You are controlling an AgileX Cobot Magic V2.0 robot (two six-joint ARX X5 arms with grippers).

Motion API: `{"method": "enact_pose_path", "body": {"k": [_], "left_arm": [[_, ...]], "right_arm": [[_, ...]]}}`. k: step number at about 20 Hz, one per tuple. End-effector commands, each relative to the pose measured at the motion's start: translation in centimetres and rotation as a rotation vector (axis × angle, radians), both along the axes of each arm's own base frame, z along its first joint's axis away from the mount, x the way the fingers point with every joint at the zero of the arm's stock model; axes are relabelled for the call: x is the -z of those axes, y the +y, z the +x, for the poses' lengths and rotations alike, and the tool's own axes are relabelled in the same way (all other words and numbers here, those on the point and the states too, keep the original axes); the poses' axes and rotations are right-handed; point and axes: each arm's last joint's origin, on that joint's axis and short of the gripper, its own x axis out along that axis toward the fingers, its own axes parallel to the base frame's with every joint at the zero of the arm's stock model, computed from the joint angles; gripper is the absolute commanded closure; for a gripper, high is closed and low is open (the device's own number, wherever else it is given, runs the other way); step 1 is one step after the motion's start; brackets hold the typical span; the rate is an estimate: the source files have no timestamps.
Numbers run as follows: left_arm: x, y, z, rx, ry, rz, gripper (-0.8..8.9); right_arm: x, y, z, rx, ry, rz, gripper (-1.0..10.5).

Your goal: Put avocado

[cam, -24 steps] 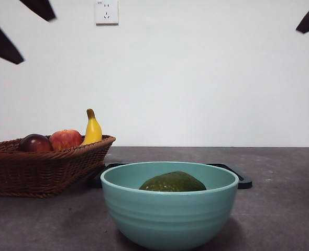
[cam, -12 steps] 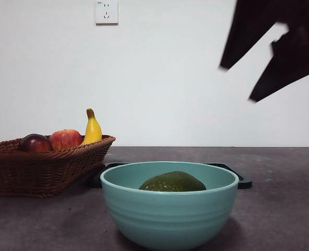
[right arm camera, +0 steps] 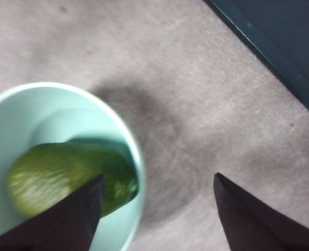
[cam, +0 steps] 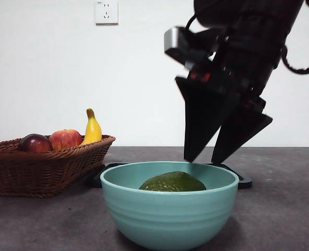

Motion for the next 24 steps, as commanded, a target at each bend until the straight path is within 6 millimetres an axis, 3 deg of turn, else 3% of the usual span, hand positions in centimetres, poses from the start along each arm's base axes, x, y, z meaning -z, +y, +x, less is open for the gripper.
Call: {"method": "enact_pose_path", "body": {"k": [1, 5, 12, 16, 20, 24], "left_arm": [[-0.1, -0.1, 0.0, 0.023, -0.015, -0.001, 4.09], [-0.1, -0.1, 0.0, 0.023, -0.015, -0.001, 4.09], [-0.1, -0.1, 0.0, 0.023, -0.015, -0.001, 4.09], [-0.1, -0.1, 0.0, 0.025, -0.016, -0.001, 4.09], [-0.1, -0.1, 0.0, 0.026, -0.017, 0.000, 4.09], [-0.1, -0.1, 0.0, 0.026, -0.017, -0.001, 4.09]], "right_arm": [[0.6, 1.1, 0.3, -0.004, -0.013, -0.020, 6.7], [1.5, 1.8, 0.4, -0.016, -0.020, -0.038, 7.2], [1.7, 2.2, 0.2, -0.034, -0.007, -0.028, 9.3], [1.5, 2.4, 0.1, -0.043, 0.002, -0.006, 9.3], [0.1, 2.6, 0.2, -0.007, 0.006, 0.033, 9.3], [-3.2, 2.8, 1.7, 0.020, -0.037, 0.070, 9.3]]}}
